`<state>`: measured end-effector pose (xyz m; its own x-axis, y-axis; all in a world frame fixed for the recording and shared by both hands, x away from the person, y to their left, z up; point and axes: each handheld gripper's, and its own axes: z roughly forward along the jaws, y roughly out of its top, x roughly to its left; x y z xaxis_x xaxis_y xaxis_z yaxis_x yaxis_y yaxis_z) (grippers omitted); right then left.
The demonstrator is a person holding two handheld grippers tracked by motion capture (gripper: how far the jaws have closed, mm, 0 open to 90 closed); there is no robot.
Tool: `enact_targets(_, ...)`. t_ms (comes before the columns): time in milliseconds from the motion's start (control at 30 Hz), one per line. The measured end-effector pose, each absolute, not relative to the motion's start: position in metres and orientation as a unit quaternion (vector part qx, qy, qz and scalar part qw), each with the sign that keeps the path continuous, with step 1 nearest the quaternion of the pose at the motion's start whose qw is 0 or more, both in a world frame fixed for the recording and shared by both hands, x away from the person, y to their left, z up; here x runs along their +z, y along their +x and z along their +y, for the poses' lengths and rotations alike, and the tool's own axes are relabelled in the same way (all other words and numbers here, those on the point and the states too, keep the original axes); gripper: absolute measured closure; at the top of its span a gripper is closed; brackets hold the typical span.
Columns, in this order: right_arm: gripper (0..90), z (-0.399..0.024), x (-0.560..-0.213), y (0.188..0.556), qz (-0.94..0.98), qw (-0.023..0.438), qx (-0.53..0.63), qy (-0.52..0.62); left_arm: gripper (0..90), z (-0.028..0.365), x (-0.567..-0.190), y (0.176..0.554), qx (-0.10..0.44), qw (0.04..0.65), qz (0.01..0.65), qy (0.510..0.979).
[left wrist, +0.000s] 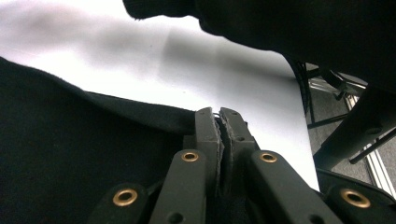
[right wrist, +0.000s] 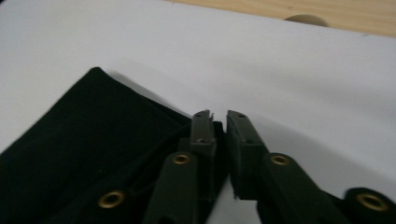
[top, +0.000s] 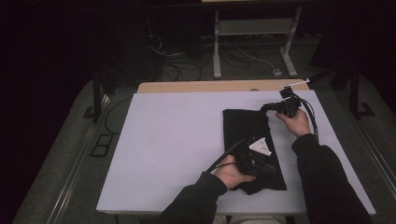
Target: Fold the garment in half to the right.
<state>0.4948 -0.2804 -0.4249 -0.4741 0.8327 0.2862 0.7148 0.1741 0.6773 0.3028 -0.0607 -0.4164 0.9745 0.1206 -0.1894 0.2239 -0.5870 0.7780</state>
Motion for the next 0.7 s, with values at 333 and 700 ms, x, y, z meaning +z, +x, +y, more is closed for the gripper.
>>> enact_targets(333,49.2,-0.293,-0.41,0.478,0.742,0.101,0.418,0.514,85.7,-0.07,-0.416,0.3,-0.062,0.437,0.085,0.893)
enact_targets(700,20.8,-0.299,-0.409,0.461,0.737,0.102,0.426,0.515,85.9,-0.087,-0.417,0.297,-0.067,0.421,0.076,0.902)
